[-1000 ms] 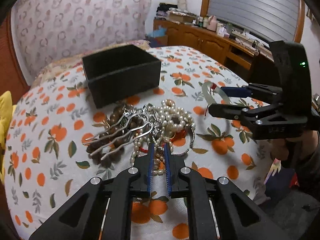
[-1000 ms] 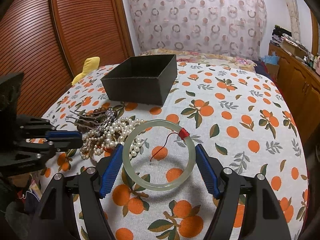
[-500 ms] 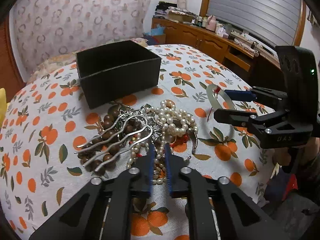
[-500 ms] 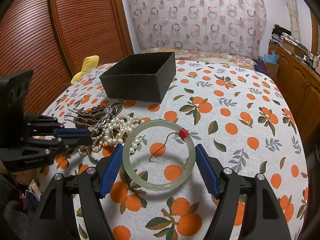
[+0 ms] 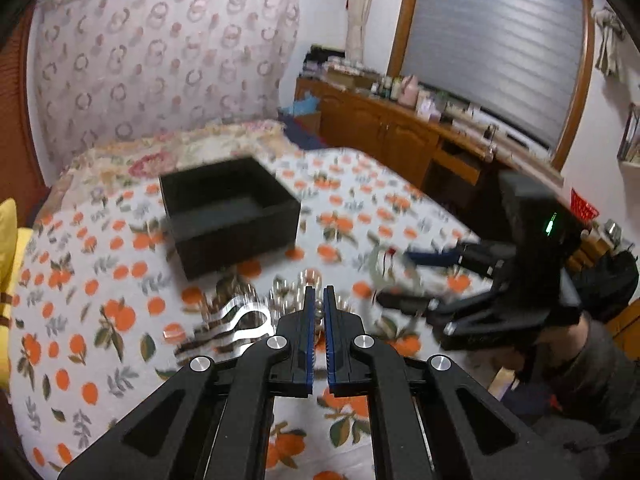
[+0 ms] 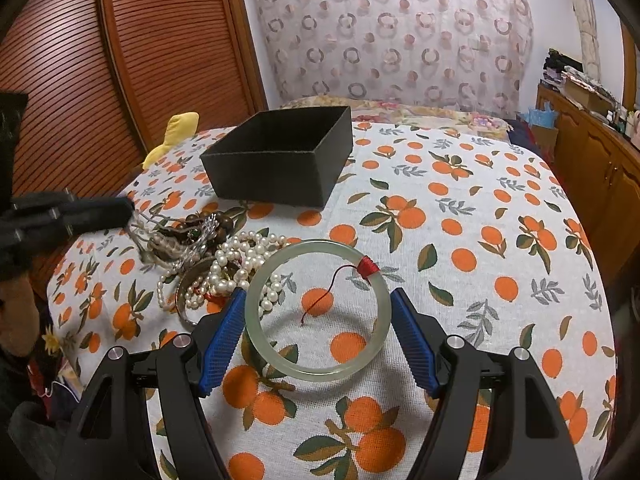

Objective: Organize jewelry
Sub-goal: 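Lift the pearl necklace over the black box while the right tool carries the bangle there, then lower the pearls into the box and open the left tool while the right releases the bangle, then move both tools back over the jewelry pile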

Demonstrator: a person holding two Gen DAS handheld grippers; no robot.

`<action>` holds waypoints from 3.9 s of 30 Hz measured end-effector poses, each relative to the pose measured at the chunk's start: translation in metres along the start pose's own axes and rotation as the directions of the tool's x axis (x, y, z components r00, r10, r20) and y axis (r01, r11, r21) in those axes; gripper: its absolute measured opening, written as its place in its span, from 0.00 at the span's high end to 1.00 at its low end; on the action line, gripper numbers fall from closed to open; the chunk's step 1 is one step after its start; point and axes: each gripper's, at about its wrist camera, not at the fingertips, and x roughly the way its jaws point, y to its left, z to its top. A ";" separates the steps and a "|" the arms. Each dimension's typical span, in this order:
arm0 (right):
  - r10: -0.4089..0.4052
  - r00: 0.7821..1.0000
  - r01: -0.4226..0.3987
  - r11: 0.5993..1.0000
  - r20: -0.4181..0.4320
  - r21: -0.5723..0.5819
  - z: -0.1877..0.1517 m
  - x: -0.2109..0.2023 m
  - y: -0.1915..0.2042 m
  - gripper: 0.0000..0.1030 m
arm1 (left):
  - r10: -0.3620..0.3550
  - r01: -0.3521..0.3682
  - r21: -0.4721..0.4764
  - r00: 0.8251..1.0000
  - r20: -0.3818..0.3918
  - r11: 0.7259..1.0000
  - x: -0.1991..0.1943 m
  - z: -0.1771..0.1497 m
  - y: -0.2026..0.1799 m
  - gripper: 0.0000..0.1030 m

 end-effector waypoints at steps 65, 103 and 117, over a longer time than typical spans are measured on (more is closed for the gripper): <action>0.083 0.996 -0.077 0.977 0.025 -0.200 0.142 0.099 0.024 0.28 | 0.143 -0.136 -0.079 0.985 0.099 0.988 0.052 0.140 0.111 0.97; -0.007 0.999 0.010 0.998 0.049 -0.065 0.018 -0.001 0.014 0.24 | 0.154 -0.156 -0.065 0.988 -0.031 0.986 0.001 -0.035 0.054 0.39; -0.015 1.000 0.016 0.998 0.015 -0.066 0.008 -0.001 0.009 0.24 | 0.251 -0.227 0.208 0.963 -0.100 0.952 0.028 -0.037 0.012 0.35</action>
